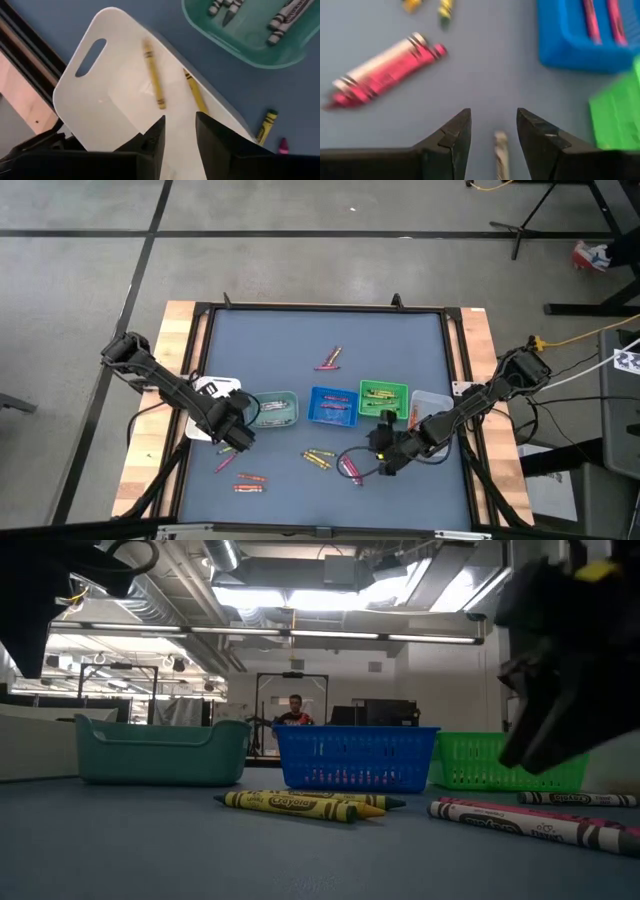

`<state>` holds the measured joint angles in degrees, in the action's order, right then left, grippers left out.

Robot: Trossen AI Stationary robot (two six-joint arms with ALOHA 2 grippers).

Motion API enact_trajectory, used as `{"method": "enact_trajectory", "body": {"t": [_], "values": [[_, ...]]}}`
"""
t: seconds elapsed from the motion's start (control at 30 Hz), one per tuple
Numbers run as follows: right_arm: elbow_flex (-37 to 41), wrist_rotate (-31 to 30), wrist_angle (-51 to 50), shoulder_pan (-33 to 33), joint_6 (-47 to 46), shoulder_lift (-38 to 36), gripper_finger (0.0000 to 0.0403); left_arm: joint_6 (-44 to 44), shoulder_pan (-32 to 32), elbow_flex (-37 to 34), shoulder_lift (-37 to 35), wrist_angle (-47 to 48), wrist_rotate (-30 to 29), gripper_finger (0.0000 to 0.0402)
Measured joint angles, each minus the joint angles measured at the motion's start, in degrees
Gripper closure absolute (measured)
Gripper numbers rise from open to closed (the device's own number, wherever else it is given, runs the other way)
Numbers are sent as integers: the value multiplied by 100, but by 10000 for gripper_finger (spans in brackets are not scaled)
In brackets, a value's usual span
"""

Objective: Sort crayons
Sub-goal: Put the gray crayon into the light green bin

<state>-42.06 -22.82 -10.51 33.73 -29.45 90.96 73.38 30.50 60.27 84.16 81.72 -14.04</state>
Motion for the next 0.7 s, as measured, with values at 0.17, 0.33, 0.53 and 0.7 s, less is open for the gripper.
{"method": "enact_trajectory", "body": {"t": [0.17, 0.33, 0.53, 0.7], "values": [[0, 184, -635, -2, -391, 0, 247, 0, 0, 0, 0, -145, -4, 310], [0, 514, -695, 0, -398, 0, 247, 0, 0, 0, 0, -166, -9, 310], [0, 600, -973, 0, -397, 0, 247, 0, 0, 0, 0, -177, -10, 310], [0, 650, -1055, 0, -398, 0, 247, -2, 0, 0, 0, -180, -10, 310]]}}
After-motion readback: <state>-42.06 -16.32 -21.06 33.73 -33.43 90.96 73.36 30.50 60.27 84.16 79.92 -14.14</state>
